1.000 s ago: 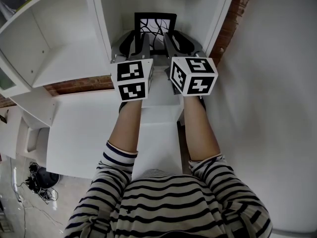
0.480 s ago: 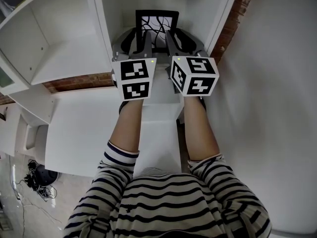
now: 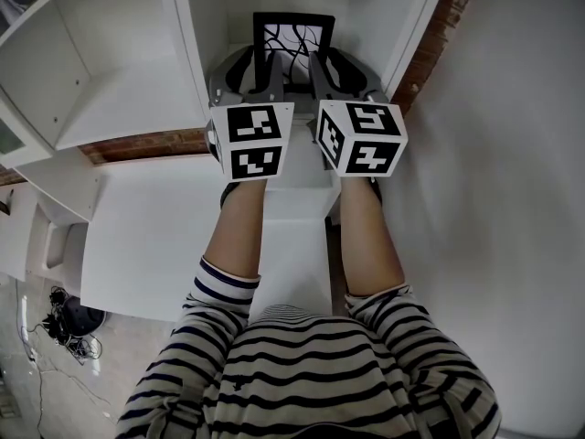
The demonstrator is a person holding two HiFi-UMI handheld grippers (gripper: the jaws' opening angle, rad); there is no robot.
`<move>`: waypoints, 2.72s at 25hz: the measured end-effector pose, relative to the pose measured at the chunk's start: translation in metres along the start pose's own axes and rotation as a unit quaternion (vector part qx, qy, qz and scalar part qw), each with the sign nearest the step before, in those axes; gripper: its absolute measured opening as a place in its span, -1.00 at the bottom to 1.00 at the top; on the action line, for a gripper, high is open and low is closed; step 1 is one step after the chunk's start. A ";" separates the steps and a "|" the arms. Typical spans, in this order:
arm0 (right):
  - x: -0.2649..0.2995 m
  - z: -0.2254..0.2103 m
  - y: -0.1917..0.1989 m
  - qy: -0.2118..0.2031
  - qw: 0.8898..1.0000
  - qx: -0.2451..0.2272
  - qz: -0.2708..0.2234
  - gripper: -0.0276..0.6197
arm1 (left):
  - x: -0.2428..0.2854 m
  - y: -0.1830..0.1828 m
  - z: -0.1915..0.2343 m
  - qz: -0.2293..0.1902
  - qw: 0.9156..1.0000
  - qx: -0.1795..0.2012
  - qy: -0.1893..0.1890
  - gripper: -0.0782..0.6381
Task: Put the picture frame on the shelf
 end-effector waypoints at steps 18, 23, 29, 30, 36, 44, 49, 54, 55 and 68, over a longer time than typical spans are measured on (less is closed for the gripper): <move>-0.004 0.001 0.004 -0.001 1.000 0.011 -0.005 -0.71 | -0.005 0.000 0.001 -0.026 1.000 -0.015 -0.003 -0.48; -0.005 0.002 0.004 -0.003 1.000 0.010 -0.007 -0.71 | -0.008 0.000 0.003 -0.037 0.999 -0.025 0.001 -0.48; -0.010 0.001 0.004 -0.006 1.000 0.012 -0.013 -0.71 | -0.015 0.001 0.002 -0.051 0.998 -0.035 0.013 -0.48; -0.012 0.001 0.004 -0.007 1.000 0.012 -0.015 -0.71 | -0.018 0.002 0.001 -0.054 0.998 -0.038 0.017 -0.48; -0.027 0.002 0.007 -0.025 0.999 0.016 -0.028 -0.71 | -0.034 0.006 -0.002 -0.064 0.995 -0.064 0.038 -0.48; -0.051 0.009 0.020 -0.066 0.996 0.036 -0.044 -0.71 | -0.060 0.014 -0.010 -0.072 0.986 -0.113 0.098 -0.61; -0.072 0.018 0.032 -0.121 0.985 0.093 -0.076 -0.75 | -0.075 0.032 -0.020 -0.055 0.969 -0.182 0.157 -0.74; -0.090 0.026 0.049 -0.167 0.969 0.159 -0.089 -0.80 | -0.086 0.045 -0.029 -0.049 0.953 -0.216 0.207 -0.76; -0.094 0.028 0.053 -0.176 0.966 0.169 -0.089 -0.81 | -0.089 0.047 -0.030 -0.048 0.950 -0.221 0.217 -0.76; -0.142 0.057 0.094 -0.249 0.945 0.186 -0.104 -0.89 | -0.130 0.100 -0.037 -0.044 0.904 -0.266 0.332 -0.76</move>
Point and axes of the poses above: the fingertips, and each gripper's own axes: x forward along the fingers, z to its left, y out of its underside, the point moved 10 cm from there along -x, backward along the fingers, and after that the axes turned 7 degrees about -x, right-handed, at the moved point
